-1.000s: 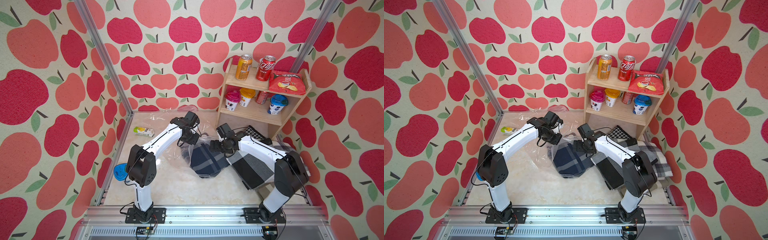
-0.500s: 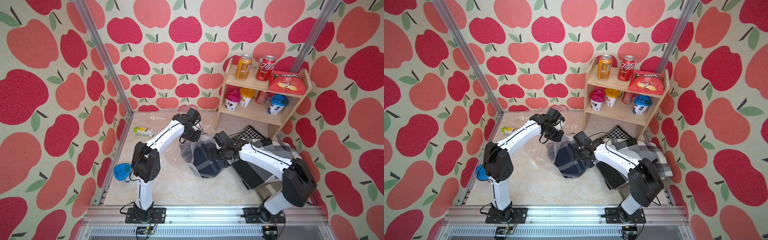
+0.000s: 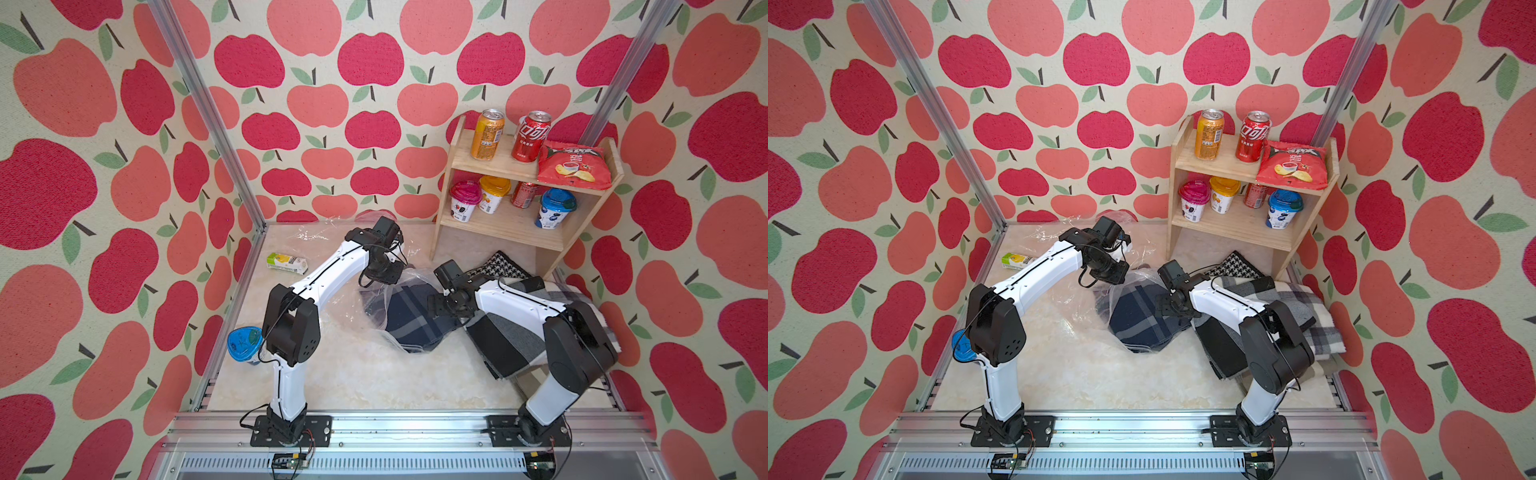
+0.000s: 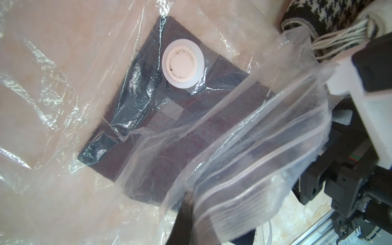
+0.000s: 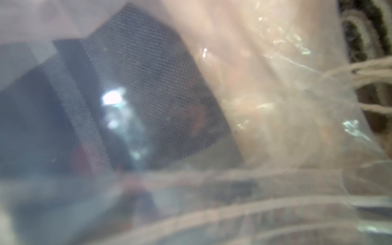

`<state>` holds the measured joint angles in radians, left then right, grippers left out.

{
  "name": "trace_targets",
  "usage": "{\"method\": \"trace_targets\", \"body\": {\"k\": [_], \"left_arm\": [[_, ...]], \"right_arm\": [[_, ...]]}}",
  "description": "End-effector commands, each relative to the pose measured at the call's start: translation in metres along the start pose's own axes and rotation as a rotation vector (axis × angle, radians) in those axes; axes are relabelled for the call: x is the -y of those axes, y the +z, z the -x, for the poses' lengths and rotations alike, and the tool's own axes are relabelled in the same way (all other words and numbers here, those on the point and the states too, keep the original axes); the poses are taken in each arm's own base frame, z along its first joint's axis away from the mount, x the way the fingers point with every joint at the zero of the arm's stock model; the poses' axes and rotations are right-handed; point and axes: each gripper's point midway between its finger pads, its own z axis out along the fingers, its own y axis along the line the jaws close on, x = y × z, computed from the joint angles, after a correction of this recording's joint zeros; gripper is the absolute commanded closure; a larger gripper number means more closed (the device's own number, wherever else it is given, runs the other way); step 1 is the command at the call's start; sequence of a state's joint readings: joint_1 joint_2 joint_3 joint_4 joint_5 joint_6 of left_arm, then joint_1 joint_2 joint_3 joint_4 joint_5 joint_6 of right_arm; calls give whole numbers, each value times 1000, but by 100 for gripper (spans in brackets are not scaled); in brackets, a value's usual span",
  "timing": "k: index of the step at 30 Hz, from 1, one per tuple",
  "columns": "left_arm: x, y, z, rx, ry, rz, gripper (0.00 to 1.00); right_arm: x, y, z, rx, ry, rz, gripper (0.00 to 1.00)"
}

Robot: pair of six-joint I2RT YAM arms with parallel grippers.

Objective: Take the scarf out of the vacuum bag
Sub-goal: Take out the scarf from the vacuum bag.

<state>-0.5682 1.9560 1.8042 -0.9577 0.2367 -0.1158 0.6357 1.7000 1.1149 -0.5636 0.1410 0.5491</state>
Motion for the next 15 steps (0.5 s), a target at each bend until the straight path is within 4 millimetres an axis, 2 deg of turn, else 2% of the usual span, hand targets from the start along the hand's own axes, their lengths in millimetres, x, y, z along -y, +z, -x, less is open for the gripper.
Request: {"method": "trace_targets", "body": {"k": [1, 5, 10, 15], "left_arm": [[3, -11, 0, 20, -18, -11, 92], [3, -9, -1, 14, -17, -15, 92], [3, -9, -1, 14, -19, -15, 91], [3, -10, -1, 18, -26, -13, 91]], "right_arm": [[19, 14, -1, -28, -10, -44, 6], [15, 23, -3, -59, -36, -4, 7], [0, 28, -1, -70, -90, 77, 11], [-11, 26, 2, -72, -106, 127, 22]]}}
